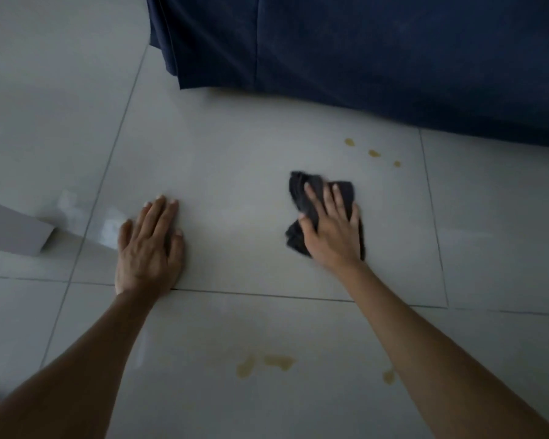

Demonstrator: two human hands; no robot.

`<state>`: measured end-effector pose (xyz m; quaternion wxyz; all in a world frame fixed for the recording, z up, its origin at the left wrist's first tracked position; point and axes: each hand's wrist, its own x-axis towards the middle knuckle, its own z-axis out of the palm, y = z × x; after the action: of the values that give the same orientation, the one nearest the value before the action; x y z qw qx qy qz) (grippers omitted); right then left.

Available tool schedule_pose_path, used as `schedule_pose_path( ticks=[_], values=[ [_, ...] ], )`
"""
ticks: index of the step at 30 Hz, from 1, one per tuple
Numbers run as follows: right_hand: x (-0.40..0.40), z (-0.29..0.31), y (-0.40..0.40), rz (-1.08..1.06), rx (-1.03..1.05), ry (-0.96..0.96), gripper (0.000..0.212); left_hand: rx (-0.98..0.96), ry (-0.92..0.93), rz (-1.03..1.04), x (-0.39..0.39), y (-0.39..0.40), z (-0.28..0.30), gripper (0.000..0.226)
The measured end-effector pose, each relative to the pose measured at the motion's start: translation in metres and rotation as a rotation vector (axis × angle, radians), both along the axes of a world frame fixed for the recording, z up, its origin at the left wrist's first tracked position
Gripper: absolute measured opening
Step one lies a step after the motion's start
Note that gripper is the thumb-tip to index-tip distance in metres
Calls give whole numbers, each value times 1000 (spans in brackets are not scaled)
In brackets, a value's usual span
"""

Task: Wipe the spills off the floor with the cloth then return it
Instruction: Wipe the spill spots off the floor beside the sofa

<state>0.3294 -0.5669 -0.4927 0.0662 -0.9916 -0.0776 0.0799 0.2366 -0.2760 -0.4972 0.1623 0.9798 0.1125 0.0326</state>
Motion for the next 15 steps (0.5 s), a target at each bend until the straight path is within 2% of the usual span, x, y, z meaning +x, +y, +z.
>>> schedule_pose_path(
  ticks=[2, 3, 8, 15],
  values=[
    [-24, 0, -32, 137, -14, 11, 59, -4, 5, -1, 0, 1, 0, 57],
    [-32, 1, -55, 126, -28, 16, 60, -6, 9, 0, 0, 1, 0, 58],
    [-16, 4, -142, -234, -87, 65, 67, -7, 15, 6, 0, 0, 0, 58],
    [59, -1, -125, -562, -30, 98, 61, -12, 11, 9, 0, 1, -3, 59]
  ],
)
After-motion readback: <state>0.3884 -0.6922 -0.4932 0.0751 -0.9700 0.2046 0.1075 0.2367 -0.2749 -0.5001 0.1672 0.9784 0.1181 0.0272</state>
